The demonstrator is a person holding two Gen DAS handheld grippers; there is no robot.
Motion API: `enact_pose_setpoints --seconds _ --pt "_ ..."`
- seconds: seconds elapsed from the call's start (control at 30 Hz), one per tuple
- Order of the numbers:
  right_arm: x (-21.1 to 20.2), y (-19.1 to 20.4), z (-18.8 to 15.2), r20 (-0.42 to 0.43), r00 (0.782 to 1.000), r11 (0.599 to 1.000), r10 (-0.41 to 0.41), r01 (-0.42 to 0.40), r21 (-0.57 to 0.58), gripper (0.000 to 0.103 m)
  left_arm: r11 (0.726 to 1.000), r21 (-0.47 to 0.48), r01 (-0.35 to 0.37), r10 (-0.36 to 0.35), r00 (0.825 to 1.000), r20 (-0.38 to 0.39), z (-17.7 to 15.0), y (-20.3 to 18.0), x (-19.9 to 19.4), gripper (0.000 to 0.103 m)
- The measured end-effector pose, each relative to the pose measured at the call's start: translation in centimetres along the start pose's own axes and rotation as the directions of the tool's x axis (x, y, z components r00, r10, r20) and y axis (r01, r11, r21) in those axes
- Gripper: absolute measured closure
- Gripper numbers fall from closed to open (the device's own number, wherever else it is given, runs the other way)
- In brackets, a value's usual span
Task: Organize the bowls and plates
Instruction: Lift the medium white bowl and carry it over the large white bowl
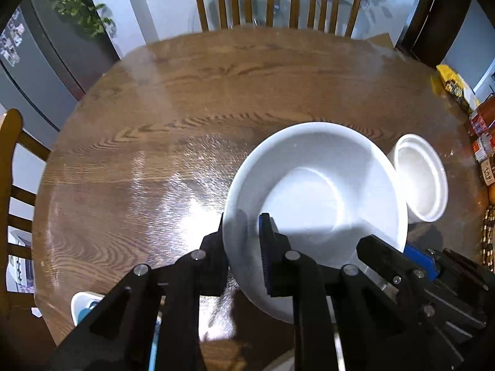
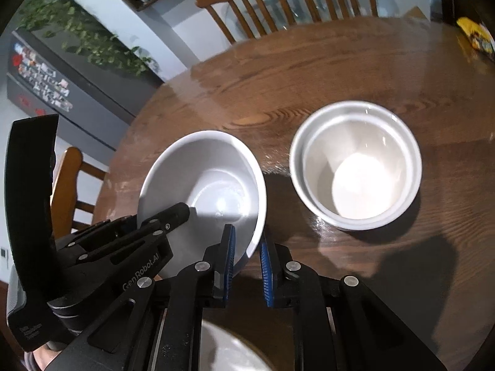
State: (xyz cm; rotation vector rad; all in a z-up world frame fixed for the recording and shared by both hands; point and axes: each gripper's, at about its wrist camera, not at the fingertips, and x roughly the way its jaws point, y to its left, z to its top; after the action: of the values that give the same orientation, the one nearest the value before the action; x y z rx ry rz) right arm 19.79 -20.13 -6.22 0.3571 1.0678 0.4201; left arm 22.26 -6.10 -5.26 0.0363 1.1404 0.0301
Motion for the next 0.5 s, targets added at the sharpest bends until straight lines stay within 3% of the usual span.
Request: enact_pose_setpoints --seconds 0.23,0.5 --pt "-3.4 1.5 -1.1 0.059 0.998 0.998 0.022 -0.018 -0.064 0.086 1.0 0.006 -0.01 0.009 0.992 0.123 -1.4 -0.4 -5.2 0.088" --pt "-7.3 2.8 -3.2 0.12 0.992 0.993 0.033 -0.019 -0.113 0.086 0.999 0.026 -0.024 0.018 0.978 0.207 -3.3 -1.2 -8.7 0.088"
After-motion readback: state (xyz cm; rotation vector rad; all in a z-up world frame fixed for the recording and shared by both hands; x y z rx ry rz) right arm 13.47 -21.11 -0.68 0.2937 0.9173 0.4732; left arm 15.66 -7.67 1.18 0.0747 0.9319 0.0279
